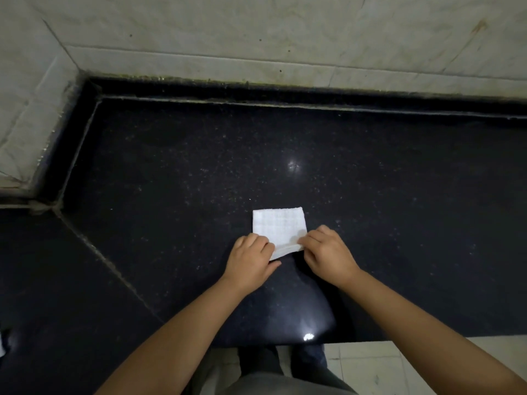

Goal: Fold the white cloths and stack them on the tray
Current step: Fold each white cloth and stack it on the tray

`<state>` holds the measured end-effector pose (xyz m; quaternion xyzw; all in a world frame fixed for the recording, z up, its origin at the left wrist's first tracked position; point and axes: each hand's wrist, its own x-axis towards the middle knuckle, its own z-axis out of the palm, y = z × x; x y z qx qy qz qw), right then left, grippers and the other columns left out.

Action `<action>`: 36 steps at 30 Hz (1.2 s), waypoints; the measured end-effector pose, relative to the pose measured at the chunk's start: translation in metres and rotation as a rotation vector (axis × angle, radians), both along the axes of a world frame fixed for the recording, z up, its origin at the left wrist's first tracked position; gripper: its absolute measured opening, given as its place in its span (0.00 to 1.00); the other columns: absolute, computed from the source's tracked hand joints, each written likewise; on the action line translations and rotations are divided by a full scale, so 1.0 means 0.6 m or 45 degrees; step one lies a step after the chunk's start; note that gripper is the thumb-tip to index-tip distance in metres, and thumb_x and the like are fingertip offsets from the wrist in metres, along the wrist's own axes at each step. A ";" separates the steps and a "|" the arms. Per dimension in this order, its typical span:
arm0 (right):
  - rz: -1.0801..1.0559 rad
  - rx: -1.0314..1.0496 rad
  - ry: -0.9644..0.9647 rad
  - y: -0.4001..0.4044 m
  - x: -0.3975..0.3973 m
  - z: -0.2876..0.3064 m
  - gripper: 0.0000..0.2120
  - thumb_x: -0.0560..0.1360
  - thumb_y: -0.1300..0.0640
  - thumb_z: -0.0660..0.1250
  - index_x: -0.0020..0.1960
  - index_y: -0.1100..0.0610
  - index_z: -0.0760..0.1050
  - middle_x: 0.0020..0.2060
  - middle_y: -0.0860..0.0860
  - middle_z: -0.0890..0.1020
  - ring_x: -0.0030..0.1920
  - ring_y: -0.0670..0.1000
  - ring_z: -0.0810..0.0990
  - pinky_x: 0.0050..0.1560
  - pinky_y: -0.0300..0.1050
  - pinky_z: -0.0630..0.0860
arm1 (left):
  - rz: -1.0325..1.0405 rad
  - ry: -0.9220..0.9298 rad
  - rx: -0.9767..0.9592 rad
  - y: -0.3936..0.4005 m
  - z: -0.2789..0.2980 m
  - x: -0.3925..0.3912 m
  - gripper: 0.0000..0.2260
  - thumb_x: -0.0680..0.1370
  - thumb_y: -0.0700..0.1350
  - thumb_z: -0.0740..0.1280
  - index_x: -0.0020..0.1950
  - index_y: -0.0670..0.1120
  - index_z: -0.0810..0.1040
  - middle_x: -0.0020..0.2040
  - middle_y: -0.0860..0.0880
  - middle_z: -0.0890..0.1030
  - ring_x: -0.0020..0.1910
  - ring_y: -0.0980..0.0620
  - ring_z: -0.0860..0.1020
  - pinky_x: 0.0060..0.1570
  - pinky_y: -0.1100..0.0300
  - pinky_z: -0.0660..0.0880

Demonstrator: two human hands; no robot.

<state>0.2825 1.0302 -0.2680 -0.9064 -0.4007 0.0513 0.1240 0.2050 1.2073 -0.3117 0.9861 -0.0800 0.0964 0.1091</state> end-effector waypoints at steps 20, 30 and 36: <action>-0.899 0.206 0.048 -0.691 -0.099 0.149 0.14 0.75 0.65 0.57 0.59 0.62 0.75 0.47 0.60 0.76 0.47 0.61 0.77 0.47 0.55 0.76 | -1.037 -0.420 0.249 -0.651 0.163 0.180 0.13 0.65 0.40 0.55 0.48 0.44 0.68 0.33 0.49 0.77 0.29 0.51 0.75 0.23 0.61 0.69; -1.399 0.464 -0.071 -1.087 -0.156 0.257 0.13 0.74 0.62 0.56 0.45 0.68 0.78 0.36 0.60 0.78 0.37 0.53 0.74 0.42 0.43 0.68 | -1.421 -0.271 0.408 -1.126 0.309 0.195 0.11 0.71 0.40 0.55 0.49 0.42 0.73 0.41 0.44 0.77 0.37 0.45 0.78 0.25 0.58 0.63; -1.537 0.492 -0.091 -1.281 -0.088 0.303 0.07 0.73 0.66 0.63 0.48 0.66 0.79 0.41 0.59 0.78 0.41 0.54 0.77 0.45 0.43 0.69 | -1.420 0.040 0.165 -1.328 0.373 0.274 0.14 0.82 0.46 0.55 0.63 0.43 0.73 0.57 0.44 0.74 0.56 0.45 0.74 0.51 0.53 0.69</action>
